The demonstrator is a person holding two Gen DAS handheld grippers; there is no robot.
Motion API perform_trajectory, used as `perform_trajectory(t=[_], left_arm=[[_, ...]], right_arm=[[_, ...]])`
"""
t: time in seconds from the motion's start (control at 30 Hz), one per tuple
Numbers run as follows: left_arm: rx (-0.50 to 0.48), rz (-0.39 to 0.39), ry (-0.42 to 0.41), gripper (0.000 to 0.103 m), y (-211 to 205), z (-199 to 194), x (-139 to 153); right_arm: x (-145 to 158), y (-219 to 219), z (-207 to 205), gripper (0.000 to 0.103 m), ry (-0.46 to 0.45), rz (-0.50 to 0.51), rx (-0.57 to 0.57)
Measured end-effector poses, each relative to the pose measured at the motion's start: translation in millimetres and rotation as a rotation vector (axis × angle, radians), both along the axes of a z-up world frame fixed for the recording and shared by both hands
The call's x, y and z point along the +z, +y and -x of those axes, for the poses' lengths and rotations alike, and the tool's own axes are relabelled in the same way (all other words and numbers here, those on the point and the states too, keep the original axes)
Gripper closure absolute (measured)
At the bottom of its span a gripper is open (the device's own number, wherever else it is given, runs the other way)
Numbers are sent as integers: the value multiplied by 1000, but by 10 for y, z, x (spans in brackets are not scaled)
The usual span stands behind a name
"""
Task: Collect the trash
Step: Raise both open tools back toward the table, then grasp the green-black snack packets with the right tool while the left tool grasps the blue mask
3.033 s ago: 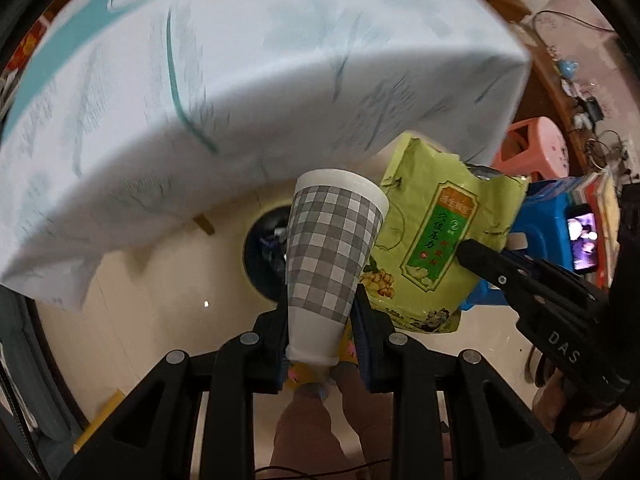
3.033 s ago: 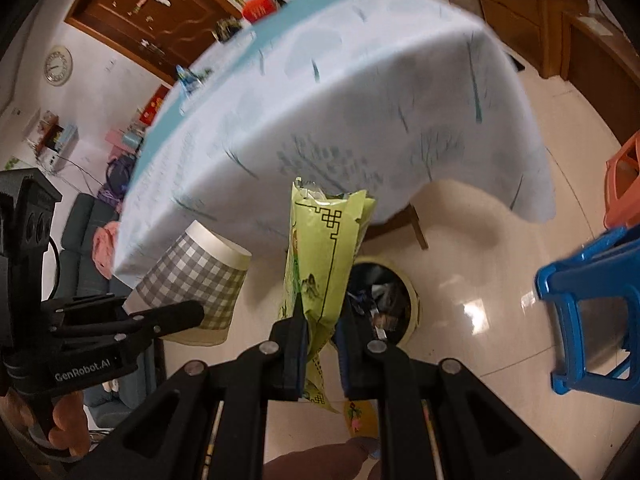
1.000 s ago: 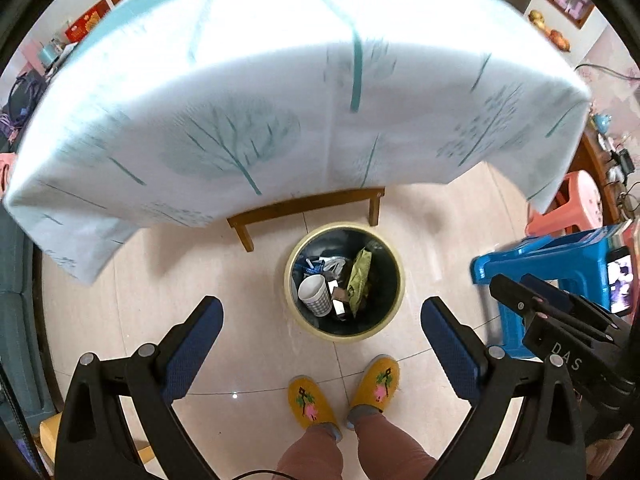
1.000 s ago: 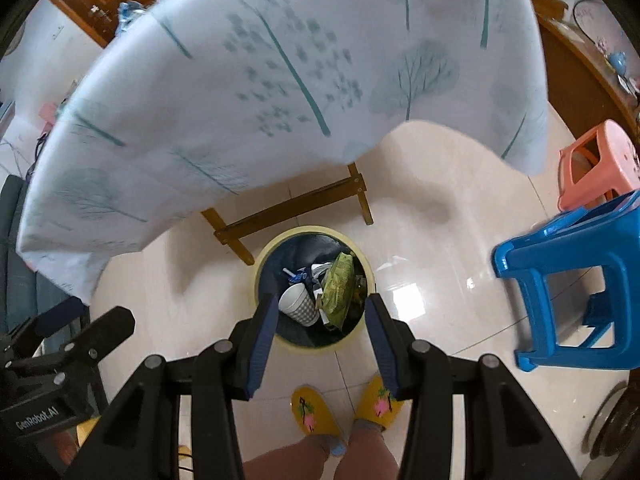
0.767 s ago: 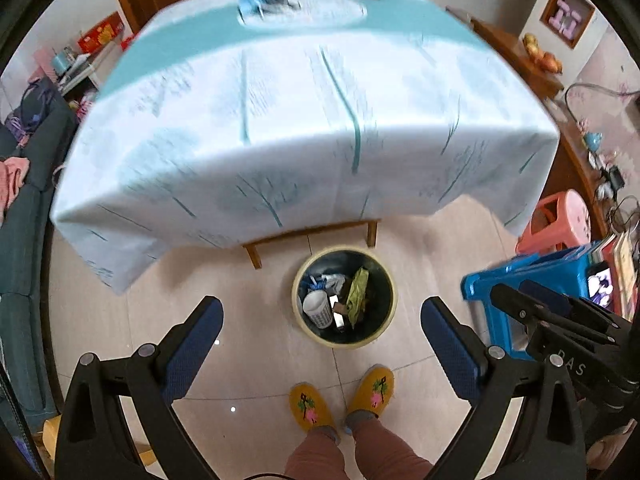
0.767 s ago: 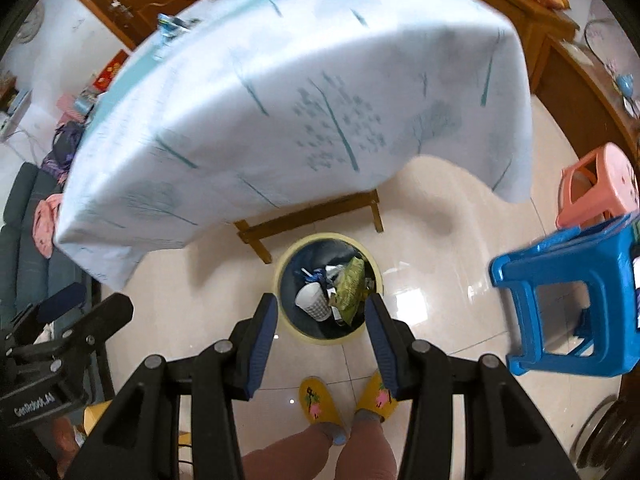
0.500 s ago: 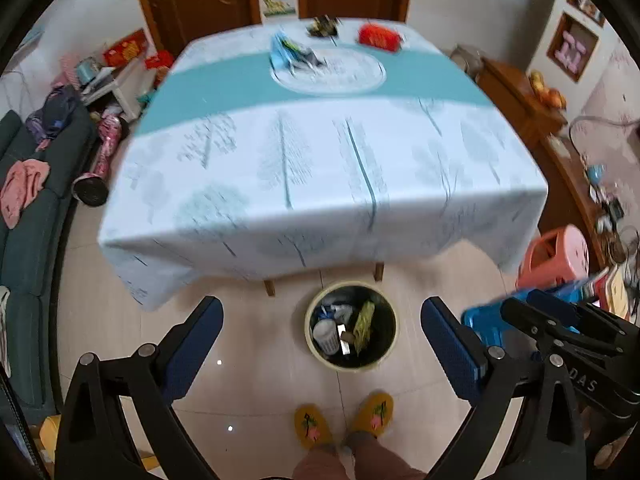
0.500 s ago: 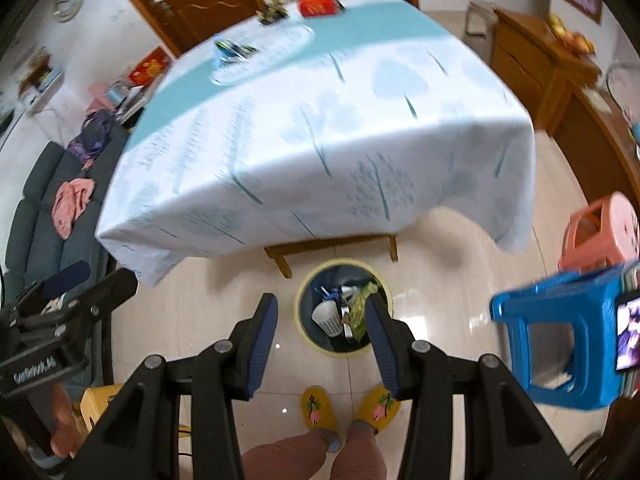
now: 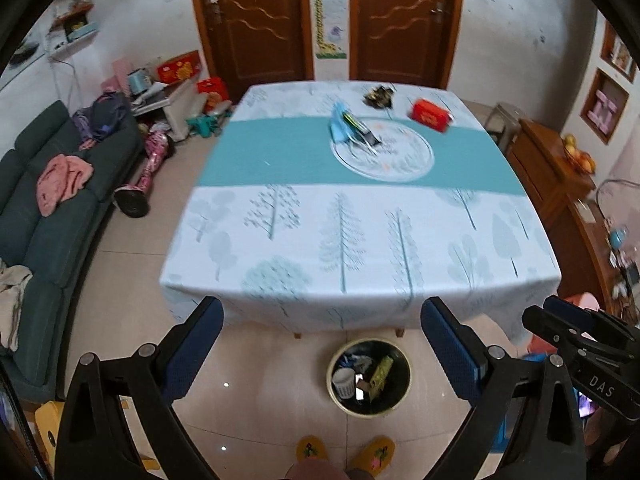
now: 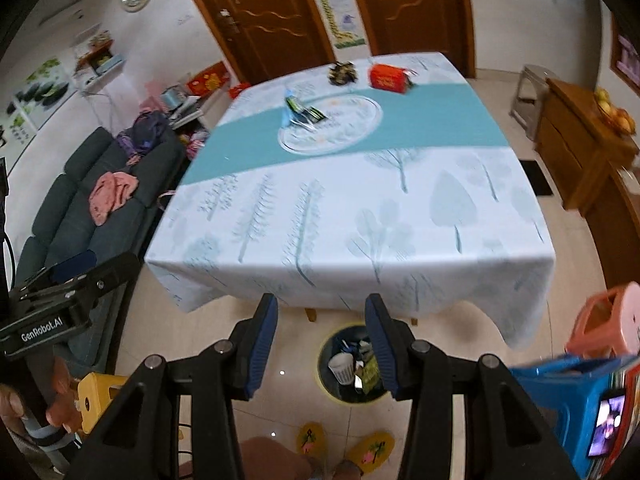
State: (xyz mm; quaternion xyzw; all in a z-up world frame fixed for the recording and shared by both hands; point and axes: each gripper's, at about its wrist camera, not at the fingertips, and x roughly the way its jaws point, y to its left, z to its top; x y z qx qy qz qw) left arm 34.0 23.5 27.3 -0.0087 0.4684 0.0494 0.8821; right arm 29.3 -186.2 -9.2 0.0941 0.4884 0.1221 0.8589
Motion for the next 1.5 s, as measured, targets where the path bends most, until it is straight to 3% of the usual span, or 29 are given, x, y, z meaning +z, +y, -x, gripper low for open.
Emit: perform_trajectory(t=[0.1, 0.17, 0.33, 0.53, 0.77, 0.97, 1.2, 1.4, 1.5], left_arm=[[13, 7, 8, 9, 77, -99, 51], [21, 19, 16, 17, 138, -205, 53], [41, 71, 27, 22, 355, -559, 11], [13, 123, 68, 35, 639, -1349, -136], [-78, 149, 146, 36, 850, -2420, -393], [-140, 154, 206, 36, 999, -3161, -678], [-193, 173, 274, 36, 1052, -3655, -961], [-235, 194, 308, 36, 1034, -3864, -1083], [-257, 201, 318, 36, 985, -3942, -1110]], right_arm=[[62, 82, -151, 57, -18, -9, 26], [105, 155, -300, 57, -29, -14, 44], [160, 310, -695, 57, -46, -7, 73], [145, 489, -1408, 57, -32, -23, 62], [-79, 701, -2437, 58, 40, -30, 22], [-483, 806, -3278, 58, 111, -11, -18], [-848, 851, -3750, 61, 194, -8, -23], [-1007, 887, -3896, 80, 236, 0, 2], [-1045, 904, -3903, 83, 245, 7, 22]])
